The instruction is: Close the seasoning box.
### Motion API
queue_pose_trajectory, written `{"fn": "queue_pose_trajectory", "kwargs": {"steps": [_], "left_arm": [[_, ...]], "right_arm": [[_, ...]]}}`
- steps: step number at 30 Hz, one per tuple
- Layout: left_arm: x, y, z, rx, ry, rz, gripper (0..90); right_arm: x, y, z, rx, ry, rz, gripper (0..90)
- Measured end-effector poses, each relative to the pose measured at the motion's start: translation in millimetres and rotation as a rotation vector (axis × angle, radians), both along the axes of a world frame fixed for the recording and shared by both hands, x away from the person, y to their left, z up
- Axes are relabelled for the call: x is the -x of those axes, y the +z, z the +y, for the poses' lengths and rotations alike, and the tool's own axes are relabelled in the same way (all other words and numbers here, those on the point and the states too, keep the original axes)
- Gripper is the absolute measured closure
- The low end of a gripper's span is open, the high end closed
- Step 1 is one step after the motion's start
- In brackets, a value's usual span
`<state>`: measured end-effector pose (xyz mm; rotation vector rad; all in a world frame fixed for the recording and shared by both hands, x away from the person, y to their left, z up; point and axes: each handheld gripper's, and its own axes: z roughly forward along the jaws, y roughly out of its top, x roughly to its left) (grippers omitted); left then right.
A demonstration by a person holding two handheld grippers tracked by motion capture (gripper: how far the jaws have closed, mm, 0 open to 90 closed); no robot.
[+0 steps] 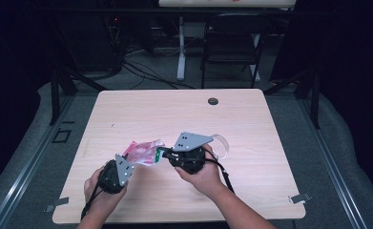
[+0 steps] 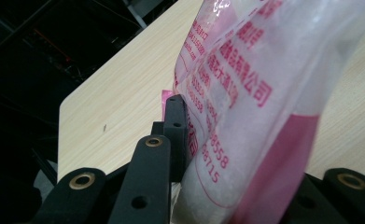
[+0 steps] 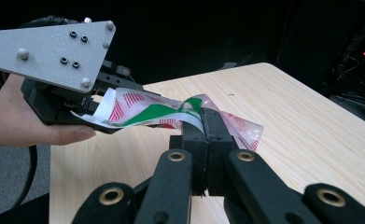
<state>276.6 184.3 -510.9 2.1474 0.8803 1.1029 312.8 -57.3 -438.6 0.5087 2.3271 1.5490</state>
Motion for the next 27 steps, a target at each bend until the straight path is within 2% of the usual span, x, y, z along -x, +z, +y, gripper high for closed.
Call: {"fn": "queue_pose_trajectory", "kwargs": {"steps": [7,12,27], "left_arm": [[1.2,-0.3,0.4,0.012,-0.005,0.007,78.7],[-0.7,-0.7,2.3,0.030,-0.004,0.010,78.9],[-6.1,-4.0,13.2,0.056,0.037,0.018,79.2]], "right_arm": [[-0.4,0.9,-0.1,0.006,-0.001,0.001,88.8],[-2.7,-1.3,0.1,0.015,-0.012,-0.002,81.4],[-0.2,-3.4,-6.4,0.008,-0.043,-0.019,72.6]]}}
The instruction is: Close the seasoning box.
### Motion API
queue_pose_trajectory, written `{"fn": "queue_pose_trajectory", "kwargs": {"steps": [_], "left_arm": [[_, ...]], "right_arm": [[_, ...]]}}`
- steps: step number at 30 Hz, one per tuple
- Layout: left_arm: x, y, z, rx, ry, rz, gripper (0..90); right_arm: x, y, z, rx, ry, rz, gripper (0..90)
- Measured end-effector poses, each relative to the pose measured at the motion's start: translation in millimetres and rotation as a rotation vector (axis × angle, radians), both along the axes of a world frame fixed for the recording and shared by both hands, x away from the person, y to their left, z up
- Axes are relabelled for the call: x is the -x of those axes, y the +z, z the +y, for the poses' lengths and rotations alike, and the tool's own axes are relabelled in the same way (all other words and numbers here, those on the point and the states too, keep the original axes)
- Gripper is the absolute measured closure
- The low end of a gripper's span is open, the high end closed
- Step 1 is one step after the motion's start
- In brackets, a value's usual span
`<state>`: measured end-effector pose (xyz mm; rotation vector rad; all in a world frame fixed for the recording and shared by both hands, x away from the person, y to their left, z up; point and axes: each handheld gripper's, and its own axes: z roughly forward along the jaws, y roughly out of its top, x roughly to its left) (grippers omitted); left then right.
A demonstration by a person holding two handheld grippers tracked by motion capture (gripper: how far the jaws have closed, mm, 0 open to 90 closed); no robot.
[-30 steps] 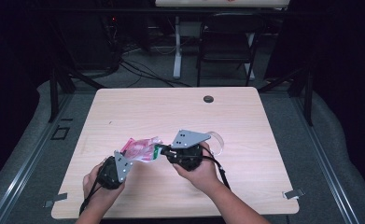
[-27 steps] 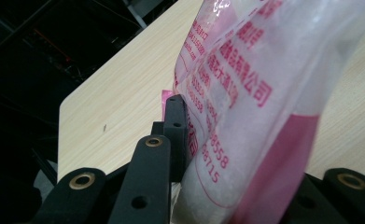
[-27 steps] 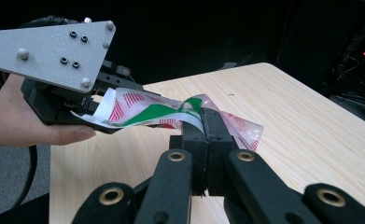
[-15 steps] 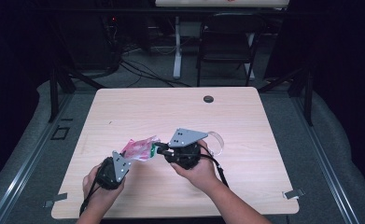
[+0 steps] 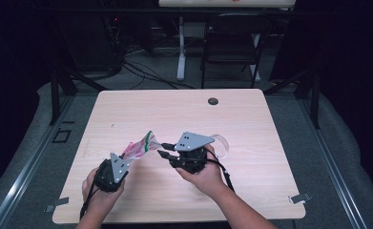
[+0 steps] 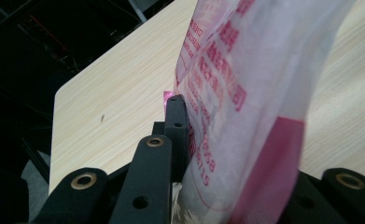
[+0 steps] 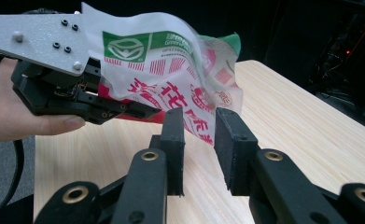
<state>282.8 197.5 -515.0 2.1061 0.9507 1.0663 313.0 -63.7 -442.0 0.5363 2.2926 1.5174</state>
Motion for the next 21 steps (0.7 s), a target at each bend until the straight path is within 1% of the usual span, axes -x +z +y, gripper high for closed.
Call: {"fn": "queue_pose_trajectory", "kwargs": {"steps": [3,5,8,9,12,14,17,21], "left_arm": [[-0.9,-0.9,1.0,0.001,0.004,0.000,79.2],[-1.2,-1.3,1.3,0.001,0.003,0.011,79.2],[-2.3,-2.6,1.6,0.004,0.009,0.007,79.2],[-2.3,-2.3,2.3,0.007,0.010,0.014,79.2],[-3.3,-2.2,4.9,0.016,0.018,0.012,79.2],[-3.9,-2.2,7.1,0.026,0.029,0.009,79.2],[-5.4,-2.6,11.1,0.037,0.044,0.007,79.2],[-7.0,-3.7,15.6,0.039,0.063,0.008,79.2]], "right_arm": [[1.2,-0.2,-3.2,-0.004,-0.008,-0.002,71.6],[2.1,0.2,-5.4,-0.003,-0.013,-0.003,70.9],[4.5,2.1,-10.5,-0.014,-0.024,-0.018,69.5],[5.3,2.8,-12.6,-0.017,-0.026,-0.021,69.0],[7.9,3.6,-18.3,-0.021,-0.036,-0.027,67.3],[9.3,3.5,-22.0,-0.015,-0.043,-0.031,66.0],[11.0,2.5,-28.7,-0.023,-0.058,-0.031,65.1],[11.7,1.0,-35.9,-0.038,-0.069,-0.020,65.9]]}}
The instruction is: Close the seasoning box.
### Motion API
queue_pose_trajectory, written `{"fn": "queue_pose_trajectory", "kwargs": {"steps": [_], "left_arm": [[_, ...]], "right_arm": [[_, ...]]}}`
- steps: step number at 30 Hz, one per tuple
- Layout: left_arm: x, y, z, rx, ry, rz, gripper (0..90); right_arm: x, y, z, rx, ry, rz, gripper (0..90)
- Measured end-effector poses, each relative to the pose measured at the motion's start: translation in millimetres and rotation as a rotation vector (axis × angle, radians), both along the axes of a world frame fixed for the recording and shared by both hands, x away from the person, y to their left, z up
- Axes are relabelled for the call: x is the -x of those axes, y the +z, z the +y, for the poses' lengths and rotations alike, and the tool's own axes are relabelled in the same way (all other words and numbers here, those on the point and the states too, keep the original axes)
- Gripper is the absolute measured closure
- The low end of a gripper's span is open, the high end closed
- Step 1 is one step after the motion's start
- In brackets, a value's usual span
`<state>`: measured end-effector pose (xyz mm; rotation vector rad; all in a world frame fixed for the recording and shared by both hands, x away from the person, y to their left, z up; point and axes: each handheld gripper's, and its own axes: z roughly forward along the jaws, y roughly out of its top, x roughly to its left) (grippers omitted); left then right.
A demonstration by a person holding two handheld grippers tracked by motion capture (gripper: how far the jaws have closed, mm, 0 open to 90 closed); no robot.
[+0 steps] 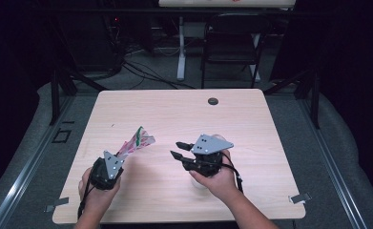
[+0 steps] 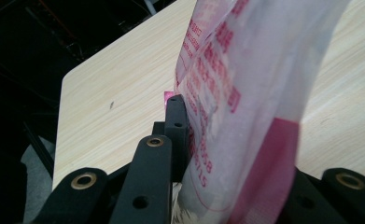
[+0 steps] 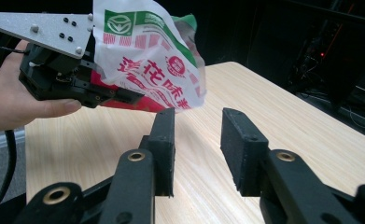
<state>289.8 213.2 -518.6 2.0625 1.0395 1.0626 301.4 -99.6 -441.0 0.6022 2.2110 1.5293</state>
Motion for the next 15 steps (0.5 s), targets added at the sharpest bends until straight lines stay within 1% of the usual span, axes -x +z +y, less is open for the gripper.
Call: {"fn": "queue_pose_trajectory", "kwargs": {"steps": [4,6,11,14,15], "left_arm": [[-0.8,0.2,4.3,-0.001,0.014,0.008,79.2],[-2.3,-0.5,6.7,-0.003,0.026,0.002,79.2],[-6.5,-3.4,14.3,0.011,0.058,0.013,79.2],[-9.6,-5.8,19.5,0.028,0.077,0.024,79.3],[-10.5,-6.6,20.8,0.025,0.084,0.026,79.3]], "right_arm": [[1.6,-1.1,-5.3,-0.005,-0.009,-0.001,64.9],[2.2,-2.0,-7.8,-0.001,-0.013,0.001,64.5],[4.7,-5.1,-14.4,0.002,-0.019,0.008,64.1],[6.3,-6.9,-19.0,0.005,-0.023,0.013,64.4],[6.8,-7.2,-20.6,0.002,-0.026,0.013,64.4]]}}
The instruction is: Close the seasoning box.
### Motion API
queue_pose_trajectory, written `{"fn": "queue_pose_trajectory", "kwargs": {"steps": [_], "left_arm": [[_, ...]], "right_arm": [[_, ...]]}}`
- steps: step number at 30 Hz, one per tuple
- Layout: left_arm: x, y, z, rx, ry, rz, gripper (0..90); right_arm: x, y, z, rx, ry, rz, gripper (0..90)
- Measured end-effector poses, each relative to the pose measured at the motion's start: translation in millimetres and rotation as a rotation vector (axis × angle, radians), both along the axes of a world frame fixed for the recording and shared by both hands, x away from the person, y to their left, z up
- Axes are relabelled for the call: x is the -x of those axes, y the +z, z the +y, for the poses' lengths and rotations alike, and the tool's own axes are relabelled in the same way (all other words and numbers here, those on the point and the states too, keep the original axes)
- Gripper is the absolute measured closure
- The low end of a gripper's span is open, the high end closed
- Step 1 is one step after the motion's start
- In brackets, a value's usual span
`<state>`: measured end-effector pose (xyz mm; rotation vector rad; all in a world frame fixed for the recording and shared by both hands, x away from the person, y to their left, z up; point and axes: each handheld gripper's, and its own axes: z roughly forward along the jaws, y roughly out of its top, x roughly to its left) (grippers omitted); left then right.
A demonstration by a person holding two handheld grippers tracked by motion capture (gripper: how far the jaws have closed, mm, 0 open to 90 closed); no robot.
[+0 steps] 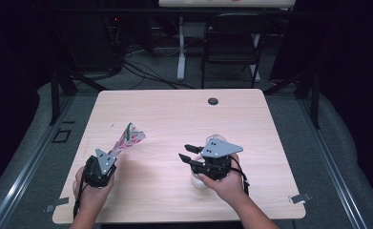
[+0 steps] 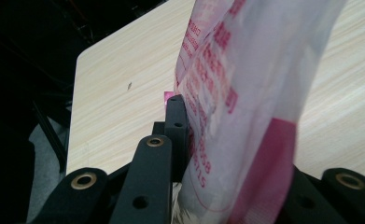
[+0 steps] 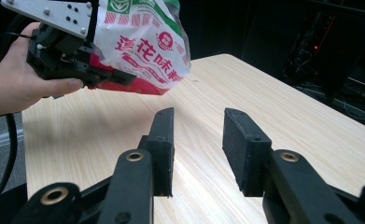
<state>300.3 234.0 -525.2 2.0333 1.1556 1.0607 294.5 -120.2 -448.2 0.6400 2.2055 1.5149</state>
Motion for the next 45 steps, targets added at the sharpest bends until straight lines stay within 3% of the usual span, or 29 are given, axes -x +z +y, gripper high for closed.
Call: {"fn": "queue_pose_trajectory", "kwargs": {"steps": [10,27,35,39,43,45], "left_arm": [[-8.6,-8.5,9.9,-0.001,0.052,0.030,79.3],[-17.7,-19.2,31.1,0.009,0.163,0.060,79.2],[-21.6,-28.6,28.8,0.006,0.173,0.129,79.1],[-20.9,-29.2,26.3,0.000,0.171,0.130,78.7],[-20.0,-28.6,27.4,0.016,0.177,0.138,77.8],[-19.4,-28.2,29.2,0.057,0.173,0.146,74.9]], "right_arm": [[5.1,-3.4,-15.8,-0.014,-0.026,0.008,64.1],[6.4,-6.0,-40.2,-0.078,-0.053,0.022,60.8],[7.0,-6.7,-43.9,-0.085,-0.054,0.021,60.6],[7.3,-7.3,-45.9,-0.089,-0.061,0.020,60.5],[7.2,-9.2,-45.6,-0.086,-0.061,0.025,60.5],[6.8,-10.0,-45.5,-0.089,-0.062,0.029,60.4]]}}
